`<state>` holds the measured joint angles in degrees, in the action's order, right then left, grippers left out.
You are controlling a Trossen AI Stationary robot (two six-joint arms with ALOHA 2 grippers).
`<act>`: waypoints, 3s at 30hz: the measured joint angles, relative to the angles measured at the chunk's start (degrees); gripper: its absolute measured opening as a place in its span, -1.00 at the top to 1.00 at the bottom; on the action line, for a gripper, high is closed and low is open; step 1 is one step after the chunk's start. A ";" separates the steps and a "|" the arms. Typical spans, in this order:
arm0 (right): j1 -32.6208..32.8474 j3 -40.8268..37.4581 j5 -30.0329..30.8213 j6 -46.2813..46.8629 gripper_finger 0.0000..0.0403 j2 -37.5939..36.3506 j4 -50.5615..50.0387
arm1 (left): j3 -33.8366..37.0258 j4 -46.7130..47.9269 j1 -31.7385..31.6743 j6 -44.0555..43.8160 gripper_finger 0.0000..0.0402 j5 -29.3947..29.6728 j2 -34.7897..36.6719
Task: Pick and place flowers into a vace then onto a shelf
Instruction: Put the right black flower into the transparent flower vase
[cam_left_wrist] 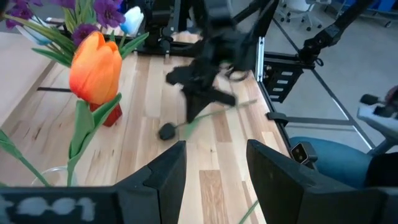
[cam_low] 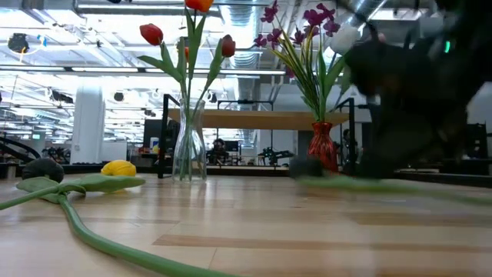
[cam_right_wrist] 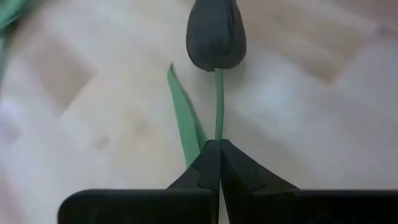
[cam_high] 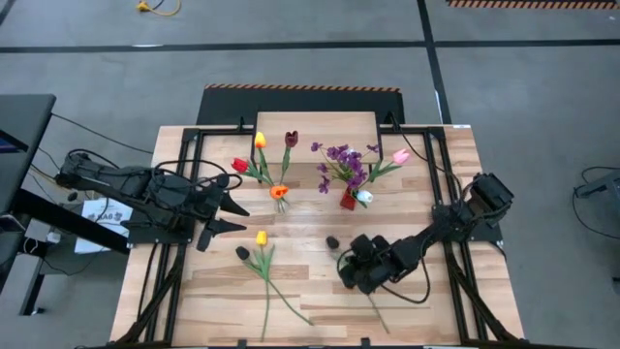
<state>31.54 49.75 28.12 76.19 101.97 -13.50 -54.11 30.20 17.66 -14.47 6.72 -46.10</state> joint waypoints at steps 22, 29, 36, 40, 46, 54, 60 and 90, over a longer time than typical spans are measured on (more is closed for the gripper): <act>0.75 28.08 9.29 -33.65 1.00 -0.37 -13.96 | -0.09 -6.25 0.25 0.48 0.22 -1.39 -5.19; 1.06 40.80 15.65 -51.55 1.00 -0.43 -14.33 | -0.08 -9.25 0.27 3.10 0.22 -1.49 -5.23; 1.32 50.64 17.61 -66.04 1.00 -0.52 -12.56 | -0.07 -15.29 0.27 6.80 0.22 -1.45 -5.92; 0.48 53.78 17.25 -71.01 1.00 -0.54 -11.15 | -0.04 -22.80 0.25 10.08 0.22 -2.56 -6.93; -0.99 56.77 16.52 -73.76 1.00 -0.59 -10.75 | -0.04 -33.74 0.14 11.92 0.22 -5.44 -8.51; -2.91 57.01 12.71 -74.75 1.00 -0.57 -10.04 | -0.04 -39.59 -1.15 12.03 0.22 -8.17 -8.44; -3.78 57.01 12.22 -74.77 1.00 -0.57 -9.81 | -0.04 -40.47 -2.52 11.31 0.22 -9.52 -10.25; -3.99 57.01 11.13 -75.30 1.00 -0.52 -9.61 | -0.04 -50.59 -4.75 11.87 0.22 -12.68 -17.69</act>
<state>27.55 106.76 39.25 0.89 101.45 -23.11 -54.15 -20.38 12.91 -2.59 -5.96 -63.79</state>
